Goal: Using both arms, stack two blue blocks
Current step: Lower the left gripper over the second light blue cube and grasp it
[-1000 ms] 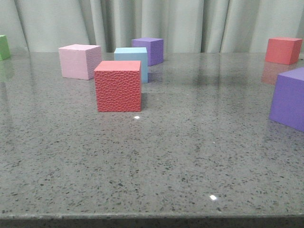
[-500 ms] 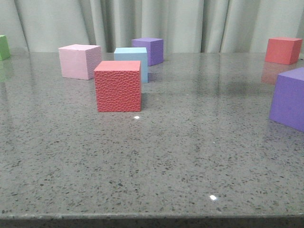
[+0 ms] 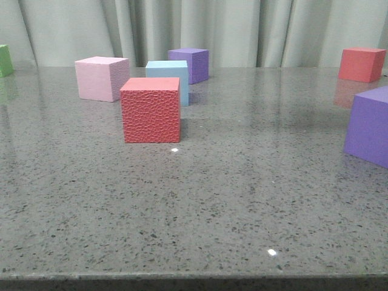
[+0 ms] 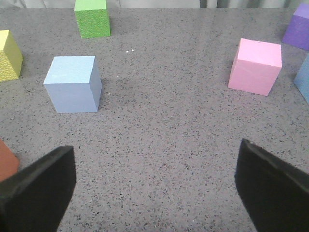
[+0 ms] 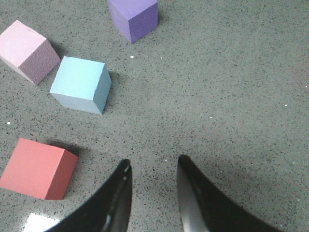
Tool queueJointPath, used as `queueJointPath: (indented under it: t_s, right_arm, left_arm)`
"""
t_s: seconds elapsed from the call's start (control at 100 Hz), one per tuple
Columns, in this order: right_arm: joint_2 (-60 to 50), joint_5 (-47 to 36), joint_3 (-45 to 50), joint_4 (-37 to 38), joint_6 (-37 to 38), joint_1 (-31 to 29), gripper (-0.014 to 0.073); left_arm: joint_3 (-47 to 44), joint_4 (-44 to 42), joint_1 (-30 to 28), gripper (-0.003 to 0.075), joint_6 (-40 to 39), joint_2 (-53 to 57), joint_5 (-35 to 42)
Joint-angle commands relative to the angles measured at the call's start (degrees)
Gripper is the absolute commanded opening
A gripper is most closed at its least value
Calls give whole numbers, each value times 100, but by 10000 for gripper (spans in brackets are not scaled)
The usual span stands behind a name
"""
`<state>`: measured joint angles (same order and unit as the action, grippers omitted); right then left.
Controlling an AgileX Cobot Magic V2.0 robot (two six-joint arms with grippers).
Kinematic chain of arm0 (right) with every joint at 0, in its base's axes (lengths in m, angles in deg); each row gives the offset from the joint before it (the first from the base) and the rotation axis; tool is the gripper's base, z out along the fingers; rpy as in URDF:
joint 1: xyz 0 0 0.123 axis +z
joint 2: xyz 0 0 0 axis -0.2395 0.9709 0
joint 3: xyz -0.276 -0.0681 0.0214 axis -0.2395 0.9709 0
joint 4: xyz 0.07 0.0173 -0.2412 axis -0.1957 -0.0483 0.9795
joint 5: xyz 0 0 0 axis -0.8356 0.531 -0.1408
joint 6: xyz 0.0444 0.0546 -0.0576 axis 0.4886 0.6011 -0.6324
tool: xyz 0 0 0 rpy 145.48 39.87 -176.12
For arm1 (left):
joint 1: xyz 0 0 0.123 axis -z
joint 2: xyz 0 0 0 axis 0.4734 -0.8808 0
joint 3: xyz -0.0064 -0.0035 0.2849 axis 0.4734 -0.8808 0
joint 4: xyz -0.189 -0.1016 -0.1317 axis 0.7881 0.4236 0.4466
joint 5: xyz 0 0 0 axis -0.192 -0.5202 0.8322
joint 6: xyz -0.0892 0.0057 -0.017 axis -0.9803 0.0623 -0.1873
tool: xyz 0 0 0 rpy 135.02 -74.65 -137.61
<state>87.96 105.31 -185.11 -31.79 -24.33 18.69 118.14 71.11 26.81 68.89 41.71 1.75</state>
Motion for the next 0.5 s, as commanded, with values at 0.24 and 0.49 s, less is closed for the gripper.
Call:
queueJointPath:
  t_s: [0.24,0.49]
  right_arm:
    - [-258,-393,-84,166,3,-22,248]
    - [-258,-556,-84,166,3,-22,248]
  left_arm:
    - [400,-129,-38,650,-393,-199,146]
    - [1583,-568,-38,658,-491,-1290,-451]
